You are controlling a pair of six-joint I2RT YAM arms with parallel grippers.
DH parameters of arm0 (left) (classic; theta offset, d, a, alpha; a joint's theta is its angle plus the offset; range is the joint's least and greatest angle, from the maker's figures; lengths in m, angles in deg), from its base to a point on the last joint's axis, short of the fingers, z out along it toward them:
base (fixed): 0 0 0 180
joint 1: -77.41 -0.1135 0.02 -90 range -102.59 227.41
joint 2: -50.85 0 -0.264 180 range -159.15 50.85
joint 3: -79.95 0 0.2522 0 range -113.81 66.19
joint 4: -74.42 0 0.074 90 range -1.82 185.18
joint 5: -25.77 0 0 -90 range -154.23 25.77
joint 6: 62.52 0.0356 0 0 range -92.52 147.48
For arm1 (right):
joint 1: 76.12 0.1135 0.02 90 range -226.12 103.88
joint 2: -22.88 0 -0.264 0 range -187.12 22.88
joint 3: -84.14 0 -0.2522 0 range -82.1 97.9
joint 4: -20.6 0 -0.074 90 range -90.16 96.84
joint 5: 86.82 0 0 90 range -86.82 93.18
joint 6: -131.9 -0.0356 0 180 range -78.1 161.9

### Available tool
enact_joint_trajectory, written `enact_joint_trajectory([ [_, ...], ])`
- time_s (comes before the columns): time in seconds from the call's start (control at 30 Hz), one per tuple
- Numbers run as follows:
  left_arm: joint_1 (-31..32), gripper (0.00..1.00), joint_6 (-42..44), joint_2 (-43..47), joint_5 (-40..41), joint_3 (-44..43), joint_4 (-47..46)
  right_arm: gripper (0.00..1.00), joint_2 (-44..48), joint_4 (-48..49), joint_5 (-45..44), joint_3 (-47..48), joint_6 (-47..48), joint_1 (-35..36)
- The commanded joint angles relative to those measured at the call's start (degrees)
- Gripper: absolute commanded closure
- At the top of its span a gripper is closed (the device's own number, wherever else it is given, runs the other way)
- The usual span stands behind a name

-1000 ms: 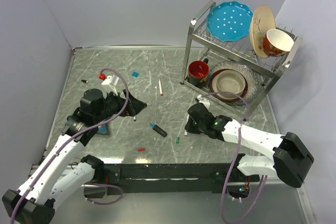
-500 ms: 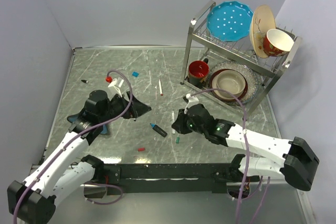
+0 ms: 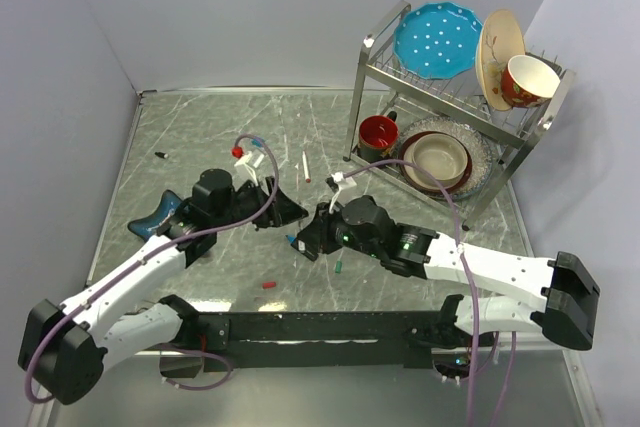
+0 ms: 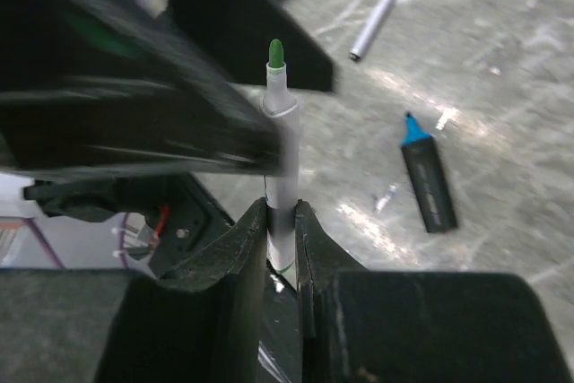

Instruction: Insert the pens into the pen caps

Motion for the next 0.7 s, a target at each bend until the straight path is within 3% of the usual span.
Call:
enact_joint_trajectory([
  [0.0,1.74,0.41,1.09,-1.65,2.75,-2.87,-1.55,1.00,-0.41,3.04,-2.47,3.41,-0.40,1.61],
  [0.07,2.00,0.60,1.01,-1.74,2.31,-2.69,-1.90,1.00,-0.75,3.21,-2.47,3.67,-0.49,2.14],
  [0.1,2.09,0.77,1.00,-1.56,1.87,-2.34,-2.07,1.00,-0.76,3.13,-2.29,3.67,-0.66,2.31],
  [0.17,2.09,0.95,0.48,-0.51,1.52,-1.90,-2.60,0.96,-0.58,3.74,-1.59,2.80,-1.01,2.40],
  [0.2,2.09,0.99,0.30,-0.07,0.91,-1.47,-3.30,0.88,-0.32,4.18,-1.07,2.27,-1.62,2.40],
  [0.3,2.09,0.99,-0.66,1.51,-0.85,-1.20,-4.97,0.69,1.44,7.77,1.65,-1.24,-2.94,2.40],
  [0.37,2.09,0.99,-1.19,1.78,-2.70,-1.46,-5.41,0.63,2.93,10.32,3.24,-3.61,-3.56,2.32],
  [0.67,2.18,0.99,-1.54,0.99,-7.89,-2.52,-6.47,0.68,5.31,10.60,6.59,-5.73,-4.80,2.40],
])
